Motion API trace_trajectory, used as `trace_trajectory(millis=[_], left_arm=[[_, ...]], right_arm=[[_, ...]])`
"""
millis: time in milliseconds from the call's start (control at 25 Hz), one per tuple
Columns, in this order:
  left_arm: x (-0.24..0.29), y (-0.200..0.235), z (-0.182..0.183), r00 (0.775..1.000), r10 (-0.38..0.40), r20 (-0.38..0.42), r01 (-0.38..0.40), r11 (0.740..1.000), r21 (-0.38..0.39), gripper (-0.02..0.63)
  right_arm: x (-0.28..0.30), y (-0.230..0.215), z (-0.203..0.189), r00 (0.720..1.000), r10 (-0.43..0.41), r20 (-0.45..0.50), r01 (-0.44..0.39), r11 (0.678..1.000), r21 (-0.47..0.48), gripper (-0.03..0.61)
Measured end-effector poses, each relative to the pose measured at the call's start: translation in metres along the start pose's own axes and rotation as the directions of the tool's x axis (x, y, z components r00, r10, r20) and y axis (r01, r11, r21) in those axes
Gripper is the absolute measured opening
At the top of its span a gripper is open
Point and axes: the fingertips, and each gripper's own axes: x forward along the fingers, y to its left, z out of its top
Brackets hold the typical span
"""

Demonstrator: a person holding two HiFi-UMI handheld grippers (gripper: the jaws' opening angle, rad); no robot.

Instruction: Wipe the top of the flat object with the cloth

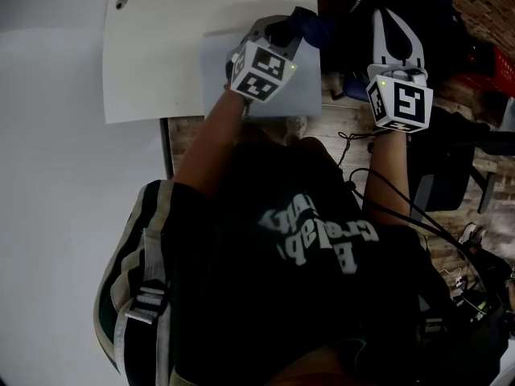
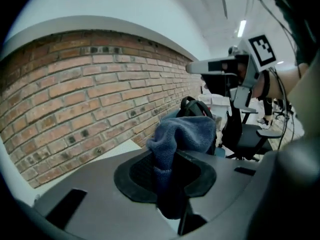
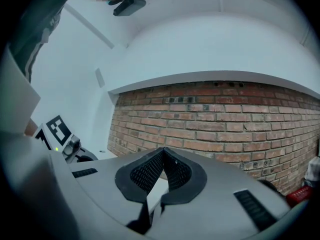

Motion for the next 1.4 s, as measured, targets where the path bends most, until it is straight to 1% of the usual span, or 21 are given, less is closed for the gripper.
trace_trajectory(millis=[120,240,320,400,440,520,880,1040,1160,1400], left_arm=[[0.019,-0.009,-0.018,0.997,-0.026,-0.070,0.026,1.000,-0.006,0.071],[0.033,-0.016,-0.040,0.989,-0.055,-0.136,0.052,0.998,-0.031,0.071],[0.041,-0.019,-0.058,0.979,-0.061,-0.194,0.054,0.998,-0.044,0.071],[0.048,-0.023,-0.077,0.964,-0.063,-0.258,0.050,0.997,-0.059,0.071],[0.051,-0.025,-0.084,0.959,-0.066,-0.276,0.048,0.996,-0.070,0.071],[0.055,-0.027,-0.088,0.957,-0.067,-0.281,0.046,0.996,-0.083,0.071],[0.056,-0.026,-0.087,0.958,-0.068,-0.279,0.042,0.994,-0.097,0.071],[0.051,-0.021,-0.089,0.957,-0.064,-0.284,0.037,0.994,-0.101,0.071],[0.042,-0.010,-0.096,0.957,-0.049,-0.287,0.018,0.994,-0.108,0.071],[0.015,0.020,-0.116,0.952,0.006,-0.307,-0.047,0.991,-0.128,0.071]], right_arm=[[0.000,-0.003,-0.007,1.000,0.003,-0.011,-0.003,1.000,0.009,-0.006],[0.003,-0.004,-0.010,1.000,0.001,-0.020,-0.001,1.000,0.009,-0.006],[0.005,-0.004,-0.009,1.000,0.003,-0.023,-0.003,1.000,0.005,-0.006],[0.005,-0.005,-0.009,1.000,0.006,-0.025,-0.006,1.000,0.002,-0.006],[0.006,-0.006,-0.010,1.000,0.007,-0.027,-0.007,1.000,0.002,-0.006],[0.006,-0.008,-0.012,0.999,0.009,-0.032,-0.009,1.000,0.002,-0.006],[0.011,-0.007,-0.011,0.999,0.022,-0.037,-0.023,1.000,-0.013,-0.006],[0.016,0.001,-0.008,0.999,0.040,-0.034,-0.041,0.999,-0.024,-0.006],[0.021,0.008,-0.006,0.998,0.053,-0.032,-0.054,0.998,-0.025,-0.006],[0.031,0.024,0.000,0.996,0.085,-0.024,-0.086,0.996,-0.021,-0.006]])
